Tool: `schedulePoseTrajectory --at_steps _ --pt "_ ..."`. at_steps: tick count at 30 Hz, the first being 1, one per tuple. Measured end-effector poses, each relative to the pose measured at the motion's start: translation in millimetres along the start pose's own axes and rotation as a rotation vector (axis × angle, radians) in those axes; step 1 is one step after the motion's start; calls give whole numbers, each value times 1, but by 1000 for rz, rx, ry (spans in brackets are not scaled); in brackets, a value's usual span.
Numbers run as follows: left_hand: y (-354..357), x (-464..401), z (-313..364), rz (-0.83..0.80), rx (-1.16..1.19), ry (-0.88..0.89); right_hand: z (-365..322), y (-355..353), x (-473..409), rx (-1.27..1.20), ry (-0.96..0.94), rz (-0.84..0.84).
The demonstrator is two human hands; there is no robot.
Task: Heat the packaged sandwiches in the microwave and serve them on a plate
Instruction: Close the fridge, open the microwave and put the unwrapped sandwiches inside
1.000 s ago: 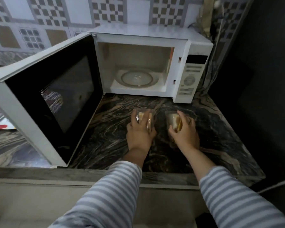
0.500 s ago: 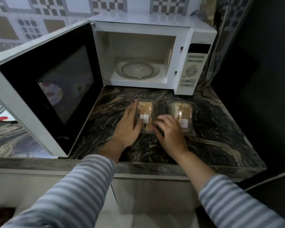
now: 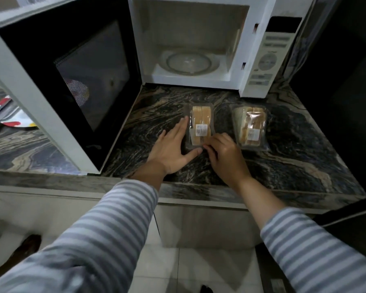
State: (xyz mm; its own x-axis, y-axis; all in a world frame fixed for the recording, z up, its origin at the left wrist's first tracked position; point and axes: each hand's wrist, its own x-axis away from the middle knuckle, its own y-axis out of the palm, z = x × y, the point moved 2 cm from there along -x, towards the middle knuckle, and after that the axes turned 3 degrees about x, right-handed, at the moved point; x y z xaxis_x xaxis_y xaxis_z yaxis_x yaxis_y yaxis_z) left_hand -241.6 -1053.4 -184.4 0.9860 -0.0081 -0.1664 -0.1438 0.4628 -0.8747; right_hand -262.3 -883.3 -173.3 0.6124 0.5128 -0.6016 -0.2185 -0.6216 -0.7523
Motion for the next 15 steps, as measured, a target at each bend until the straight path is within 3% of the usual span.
schedulePoseTrajectory --at_steps 15 --pt "-2 2 8 -146 -134 -8 -3 1 -1 34 -11 -7"
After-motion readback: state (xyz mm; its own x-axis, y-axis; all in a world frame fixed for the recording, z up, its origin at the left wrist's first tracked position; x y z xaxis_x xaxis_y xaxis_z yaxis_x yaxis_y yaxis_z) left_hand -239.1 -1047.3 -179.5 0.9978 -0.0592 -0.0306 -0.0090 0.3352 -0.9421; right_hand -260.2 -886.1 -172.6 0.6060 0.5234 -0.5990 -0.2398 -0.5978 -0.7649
